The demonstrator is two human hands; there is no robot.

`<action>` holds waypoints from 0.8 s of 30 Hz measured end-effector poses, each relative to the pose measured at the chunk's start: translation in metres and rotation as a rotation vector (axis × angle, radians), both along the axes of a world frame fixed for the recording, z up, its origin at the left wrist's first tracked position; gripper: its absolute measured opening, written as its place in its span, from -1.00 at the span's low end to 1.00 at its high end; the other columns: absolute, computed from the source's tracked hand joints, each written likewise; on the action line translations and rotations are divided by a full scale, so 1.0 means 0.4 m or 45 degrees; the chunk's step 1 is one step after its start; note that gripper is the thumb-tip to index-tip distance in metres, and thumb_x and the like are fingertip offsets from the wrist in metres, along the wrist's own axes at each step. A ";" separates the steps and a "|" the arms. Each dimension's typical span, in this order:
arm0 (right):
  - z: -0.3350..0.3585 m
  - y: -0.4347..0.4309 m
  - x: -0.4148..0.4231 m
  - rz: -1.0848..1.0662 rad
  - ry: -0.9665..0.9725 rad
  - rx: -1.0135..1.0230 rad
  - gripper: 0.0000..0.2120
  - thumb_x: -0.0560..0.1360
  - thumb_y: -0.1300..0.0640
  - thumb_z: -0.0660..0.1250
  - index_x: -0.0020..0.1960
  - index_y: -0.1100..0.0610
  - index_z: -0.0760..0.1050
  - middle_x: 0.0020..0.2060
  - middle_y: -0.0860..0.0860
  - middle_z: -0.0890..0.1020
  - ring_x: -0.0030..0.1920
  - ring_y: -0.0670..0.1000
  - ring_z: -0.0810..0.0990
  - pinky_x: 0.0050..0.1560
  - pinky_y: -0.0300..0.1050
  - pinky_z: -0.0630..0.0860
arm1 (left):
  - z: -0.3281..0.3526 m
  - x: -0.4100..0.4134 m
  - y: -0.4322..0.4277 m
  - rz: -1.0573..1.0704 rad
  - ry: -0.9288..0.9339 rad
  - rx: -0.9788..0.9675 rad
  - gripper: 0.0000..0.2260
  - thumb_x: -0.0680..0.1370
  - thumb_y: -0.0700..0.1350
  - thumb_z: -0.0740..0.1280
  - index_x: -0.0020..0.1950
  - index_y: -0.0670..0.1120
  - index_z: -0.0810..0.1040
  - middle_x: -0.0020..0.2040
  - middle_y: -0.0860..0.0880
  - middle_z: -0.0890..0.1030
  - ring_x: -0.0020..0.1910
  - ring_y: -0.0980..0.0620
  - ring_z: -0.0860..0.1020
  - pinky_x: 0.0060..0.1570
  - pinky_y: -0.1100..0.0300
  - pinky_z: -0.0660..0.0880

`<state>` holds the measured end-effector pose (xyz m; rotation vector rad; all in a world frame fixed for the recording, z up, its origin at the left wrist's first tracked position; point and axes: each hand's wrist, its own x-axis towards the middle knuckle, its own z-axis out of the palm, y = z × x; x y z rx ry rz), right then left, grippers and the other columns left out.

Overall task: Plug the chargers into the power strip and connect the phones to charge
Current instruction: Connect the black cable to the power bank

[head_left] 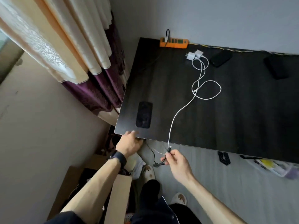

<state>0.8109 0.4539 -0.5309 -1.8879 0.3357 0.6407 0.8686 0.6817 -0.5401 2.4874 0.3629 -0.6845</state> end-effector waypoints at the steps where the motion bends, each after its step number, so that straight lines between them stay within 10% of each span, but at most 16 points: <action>1: 0.000 0.001 0.003 -0.031 0.005 -0.011 -0.85 0.65 0.10 0.25 -0.08 0.09 0.49 -0.24 -0.22 0.73 -0.26 -0.24 0.66 -0.19 -0.40 0.48 | -0.011 0.047 -0.002 0.069 -0.051 0.000 -0.52 0.53 0.09 0.37 0.40 -0.08 0.46 0.30 -0.20 0.51 0.30 -0.25 0.47 0.30 -0.02 0.43; 8: 0.020 0.004 0.001 -0.250 -0.013 0.002 -0.86 0.61 0.01 0.28 -0.09 0.03 0.52 -0.22 -0.08 0.75 -0.17 -0.09 0.72 0.03 -0.04 0.63 | -0.099 0.244 -0.079 0.082 0.059 0.077 -0.17 0.51 0.20 0.38 0.62 0.04 -0.01 0.53 -0.24 0.17 0.47 -0.28 0.18 0.39 -0.18 0.31; 18: 0.051 0.003 0.018 -0.398 -0.061 0.039 -0.85 0.60 0.06 0.27 -0.14 0.00 0.49 -0.30 -0.05 0.72 -0.29 -0.11 0.68 -0.19 -0.17 0.61 | -0.120 0.248 -0.073 -0.012 0.082 0.154 -0.32 0.51 0.07 0.39 0.57 0.23 0.17 0.39 -0.26 0.27 0.31 -0.33 0.27 0.31 -0.13 0.37; 24: 0.080 0.004 0.049 -0.523 -0.066 0.209 -0.77 0.68 0.06 0.16 -0.14 0.06 0.41 -0.44 -0.08 0.43 -0.48 -0.09 0.43 -0.39 -0.12 0.56 | 0.021 0.189 -0.048 0.904 0.327 -1.338 -0.39 0.41 -0.14 0.50 0.43 0.14 0.45 0.05 -0.10 0.60 -0.13 -0.06 0.58 -0.10 0.06 0.58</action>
